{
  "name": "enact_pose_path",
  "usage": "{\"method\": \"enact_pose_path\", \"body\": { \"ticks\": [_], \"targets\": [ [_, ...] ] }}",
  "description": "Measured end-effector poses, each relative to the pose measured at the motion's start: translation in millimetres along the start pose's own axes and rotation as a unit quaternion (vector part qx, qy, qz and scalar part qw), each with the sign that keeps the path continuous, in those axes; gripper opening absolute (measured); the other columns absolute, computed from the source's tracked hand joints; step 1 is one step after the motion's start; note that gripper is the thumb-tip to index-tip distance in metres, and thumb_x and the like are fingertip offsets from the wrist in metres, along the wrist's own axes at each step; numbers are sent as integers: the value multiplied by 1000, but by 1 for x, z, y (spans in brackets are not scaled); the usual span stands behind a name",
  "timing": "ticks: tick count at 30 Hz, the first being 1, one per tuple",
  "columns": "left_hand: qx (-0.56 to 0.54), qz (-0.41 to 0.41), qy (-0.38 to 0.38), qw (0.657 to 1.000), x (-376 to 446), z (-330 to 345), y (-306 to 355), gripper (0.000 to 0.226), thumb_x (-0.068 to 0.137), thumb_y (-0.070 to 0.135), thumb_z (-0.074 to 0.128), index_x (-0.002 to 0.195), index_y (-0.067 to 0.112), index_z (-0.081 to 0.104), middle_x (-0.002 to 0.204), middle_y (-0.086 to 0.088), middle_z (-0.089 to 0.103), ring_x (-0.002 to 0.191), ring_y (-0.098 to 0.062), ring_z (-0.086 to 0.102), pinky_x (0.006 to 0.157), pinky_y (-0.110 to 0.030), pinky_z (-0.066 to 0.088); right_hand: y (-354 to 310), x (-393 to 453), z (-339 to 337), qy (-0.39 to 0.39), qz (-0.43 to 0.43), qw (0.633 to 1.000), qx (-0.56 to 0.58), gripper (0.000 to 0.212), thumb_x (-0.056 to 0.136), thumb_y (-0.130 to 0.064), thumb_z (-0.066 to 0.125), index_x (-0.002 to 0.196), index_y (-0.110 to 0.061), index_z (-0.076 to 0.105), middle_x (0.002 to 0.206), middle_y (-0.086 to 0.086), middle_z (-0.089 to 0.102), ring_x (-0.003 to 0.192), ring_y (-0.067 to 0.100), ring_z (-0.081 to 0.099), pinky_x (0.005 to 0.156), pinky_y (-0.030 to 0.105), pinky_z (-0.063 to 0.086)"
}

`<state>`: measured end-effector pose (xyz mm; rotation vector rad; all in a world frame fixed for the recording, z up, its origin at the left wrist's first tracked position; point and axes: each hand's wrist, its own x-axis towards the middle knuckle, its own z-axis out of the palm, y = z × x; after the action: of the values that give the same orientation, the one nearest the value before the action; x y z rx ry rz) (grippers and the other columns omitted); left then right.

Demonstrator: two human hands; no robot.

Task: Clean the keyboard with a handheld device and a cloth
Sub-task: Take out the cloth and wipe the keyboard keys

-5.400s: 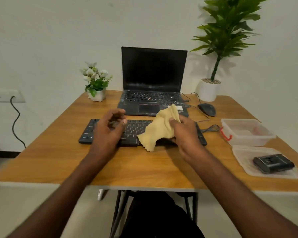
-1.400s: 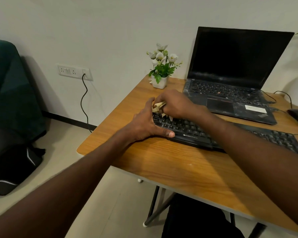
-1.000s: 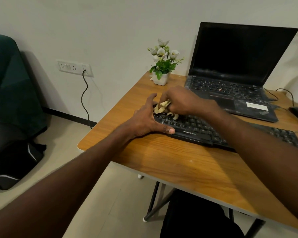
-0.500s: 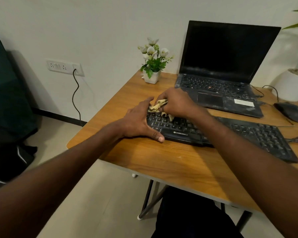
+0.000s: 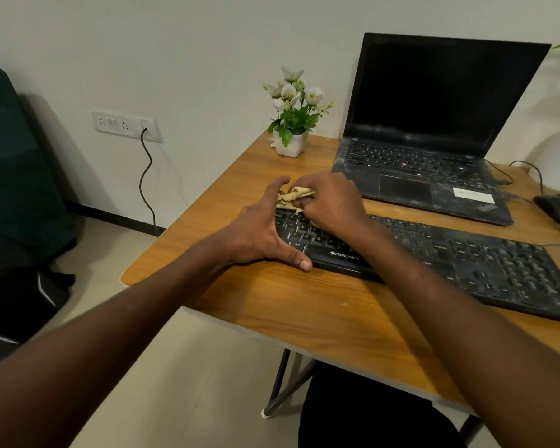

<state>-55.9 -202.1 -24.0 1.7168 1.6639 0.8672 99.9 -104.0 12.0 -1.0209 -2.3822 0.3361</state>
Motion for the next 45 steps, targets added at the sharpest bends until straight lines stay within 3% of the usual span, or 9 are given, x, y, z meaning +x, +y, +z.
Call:
{"method": "enact_pose_path", "body": {
  "ticks": [7, 10, 18, 22, 27, 34, 37, 40, 45],
  "targets": [
    [-16, 5, 9, 1000, -2, 1, 3, 151, 37, 71, 103, 155, 51, 12, 158, -1, 41, 145, -26, 47, 120, -53, 44, -4, 15, -20, -67, -3, 992, -110, 20, 89, -23, 74, 107, -30, 78, 103, -1, 73, 104, 24, 66, 89, 44, 56],
    [-29, 12, 7, 999, -1, 1, 2, 152, 40, 67, 105, 157, 52, 9, 157, -1, 44, 143, -24, 50, 120, -51, 45, -16, 20, -18, -23, -24, 991, -132, 19, 87, -19, 74, 103, -28, 78, 93, 1, 72, 94, 25, 68, 81, 41, 57],
    [-23, 9, 8, 1000, -2, 0, 4, 153, 42, 64, 106, 156, 58, 3, 164, -6, 37, 149, -28, 42, 124, -53, 38, -14, 30, -34, -107, -59, 976, -182, 23, 86, -20, 76, 109, -25, 77, 105, 1, 71, 96, 21, 66, 84, 38, 56],
    [-31, 6, 12, 999, -2, 1, 3, 155, 40, 66, 106, 156, 58, 3, 158, -5, 46, 144, -30, 49, 121, -54, 42, -11, 22, -25, -107, -53, 988, -98, 22, 87, -17, 75, 107, -25, 79, 96, -1, 75, 92, 19, 69, 85, 40, 59],
    [-22, 0, 15, 1000, -3, 1, 4, 155, 37, 71, 103, 155, 59, 4, 159, 1, 42, 145, -29, 47, 122, -55, 40, 0, 35, -34, -141, -1, 978, -154, 25, 90, -16, 74, 114, -18, 77, 109, 3, 73, 101, 23, 66, 86, 38, 56],
    [-5, -15, 13, 1000, -4, 1, 7, 162, 38, 70, 103, 157, 61, -6, 168, -17, 35, 153, -37, 37, 124, -58, 35, -9, 16, -17, -117, -89, 983, -112, 34, 87, -5, 69, 116, -22, 76, 112, 2, 72, 106, 23, 65, 91, 44, 56],
    [-3, -10, 14, 1000, -5, 0, 7, 159, 40, 70, 103, 158, 57, -3, 169, -7, 34, 154, -34, 34, 125, -58, 34, -1, 12, -36, -169, -164, 962, -136, 39, 86, 0, 68, 117, -22, 77, 109, -3, 68, 103, 16, 61, 86, 33, 51],
    [-6, -6, 16, 1000, -4, 1, 6, 156, 38, 72, 102, 157, 54, 3, 160, -2, 42, 148, -31, 43, 122, -56, 39, 0, 25, -54, -191, -131, 959, -163, 28, 88, -8, 74, 112, -22, 78, 105, -5, 73, 98, 12, 64, 83, 28, 50],
    [-2, -5, 17, 1000, -5, 1, 8, 155, 41, 70, 103, 158, 53, 3, 165, -5, 38, 151, -33, 38, 123, -58, 36, -10, 11, -31, -145, -171, 971, -82, 36, 85, 2, 69, 111, -20, 79, 111, -2, 74, 104, 19, 66, 90, 42, 55]
  ]
}}
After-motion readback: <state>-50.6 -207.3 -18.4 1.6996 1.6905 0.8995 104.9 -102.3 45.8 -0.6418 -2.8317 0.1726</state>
